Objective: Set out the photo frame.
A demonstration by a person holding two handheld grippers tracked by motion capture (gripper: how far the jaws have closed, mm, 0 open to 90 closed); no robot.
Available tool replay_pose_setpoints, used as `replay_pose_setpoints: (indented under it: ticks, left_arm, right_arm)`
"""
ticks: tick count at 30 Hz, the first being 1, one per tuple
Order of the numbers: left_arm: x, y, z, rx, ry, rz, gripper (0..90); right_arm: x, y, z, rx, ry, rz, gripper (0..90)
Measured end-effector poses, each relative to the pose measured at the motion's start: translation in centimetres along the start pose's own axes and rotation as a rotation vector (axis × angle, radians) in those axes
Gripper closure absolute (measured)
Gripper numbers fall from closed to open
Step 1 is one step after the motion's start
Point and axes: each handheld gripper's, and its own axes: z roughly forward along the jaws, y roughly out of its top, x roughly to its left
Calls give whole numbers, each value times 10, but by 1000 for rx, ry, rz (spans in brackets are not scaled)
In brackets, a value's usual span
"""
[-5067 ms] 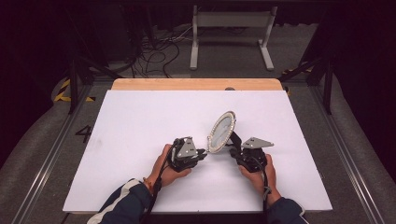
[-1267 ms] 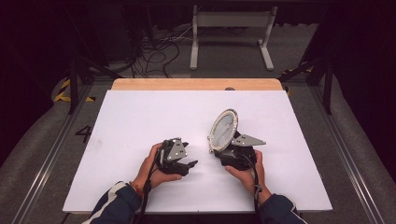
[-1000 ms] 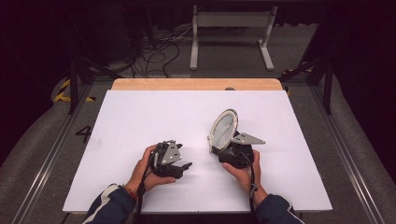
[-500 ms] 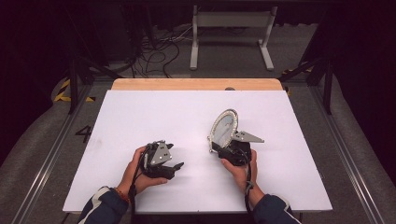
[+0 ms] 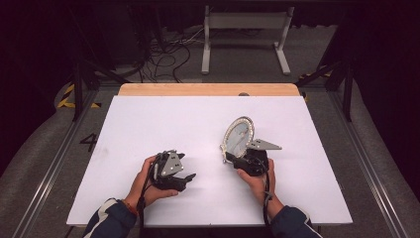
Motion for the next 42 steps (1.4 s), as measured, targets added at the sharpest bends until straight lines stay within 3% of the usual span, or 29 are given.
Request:
replay_pose_setpoints:
  ticks: [22,34,42]
  left_arm:
    - [0,2,1,-1,-8,7,265]
    - [-1,2,2,6,-15,9,265]
    - [-2,2,4,10,-19,12,263]
  right_arm:
    - [-3,-2,-10,41,77,-30,764]
    - [0,-4,-4,52,73,-41,708]
    - [5,-7,6,24,58,-8,678]
